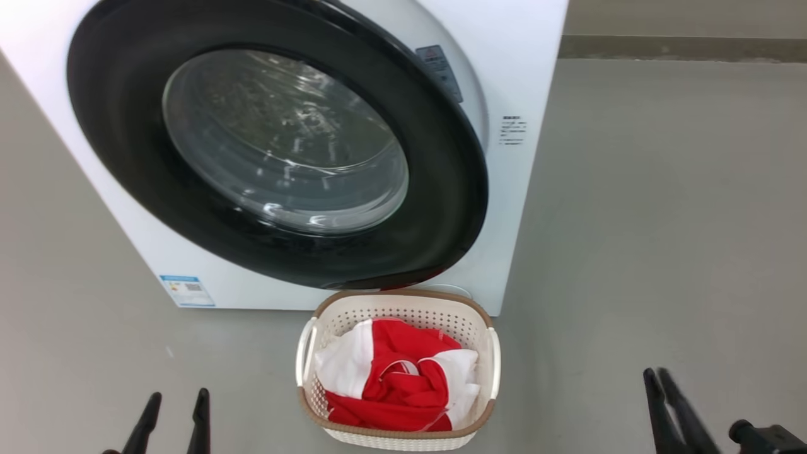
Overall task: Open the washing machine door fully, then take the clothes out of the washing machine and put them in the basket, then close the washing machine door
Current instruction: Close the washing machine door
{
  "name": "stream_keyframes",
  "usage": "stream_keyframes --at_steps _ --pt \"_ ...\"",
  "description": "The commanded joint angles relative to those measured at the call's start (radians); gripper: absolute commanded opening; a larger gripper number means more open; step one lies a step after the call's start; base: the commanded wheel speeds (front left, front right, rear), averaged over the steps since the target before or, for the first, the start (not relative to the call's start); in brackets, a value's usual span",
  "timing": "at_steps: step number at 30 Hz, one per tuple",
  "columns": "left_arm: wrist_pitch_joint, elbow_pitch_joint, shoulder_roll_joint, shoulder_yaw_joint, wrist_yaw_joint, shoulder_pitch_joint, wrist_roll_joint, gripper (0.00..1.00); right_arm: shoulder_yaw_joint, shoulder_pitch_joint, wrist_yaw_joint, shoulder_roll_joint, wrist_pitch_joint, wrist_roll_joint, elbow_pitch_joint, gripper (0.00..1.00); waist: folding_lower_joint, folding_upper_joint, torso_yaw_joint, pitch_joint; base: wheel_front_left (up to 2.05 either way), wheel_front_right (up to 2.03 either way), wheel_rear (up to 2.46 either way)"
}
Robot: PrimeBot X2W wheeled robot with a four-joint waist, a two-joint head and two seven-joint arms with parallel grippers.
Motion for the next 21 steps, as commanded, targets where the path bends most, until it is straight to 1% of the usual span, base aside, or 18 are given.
stream_keyframes --at_steps 1,9,16,17,21 --pt "-0.008 -0.029 0.003 0.032 -0.005 -0.019 0.015 1.0 0.035 -0.048 0.006 -0.015 -0.006 0.012 -0.022 0.0 0.0 -0.0001 0.018 0.002 0.0 0.0 0.0" --pt "-0.008 -0.037 -0.032 0.008 -0.005 -0.014 0.024 1.0 0.101 -0.155 0.006 -0.015 -0.006 0.013 -0.005 0.0 0.0 -0.0001 0.102 0.01 0.0 0.0 0.0" --pt "-0.008 -0.044 -0.05 -0.014 -0.005 -0.029 0.022 1.0 0.159 -0.301 0.006 -0.015 -0.006 0.034 0.022 0.0 0.0 -0.0001 0.177 0.037 0.0 0.0 0.0" --pt "-0.008 -0.046 -0.053 -0.02 -0.005 -0.036 0.019 1.0 0.171 -0.343 0.006 -0.015 -0.006 0.039 0.033 0.0 0.0 -0.0001 0.195 0.05 0.0 0.0 0.0" --pt "-0.008 -0.048 -0.055 -0.032 -0.005 -0.059 0.011 1.0 0.186 -0.425 0.006 -0.015 -0.006 0.04 0.059 0.0 0.0 -0.0001 0.222 0.083 0.0 0.0 0.0"
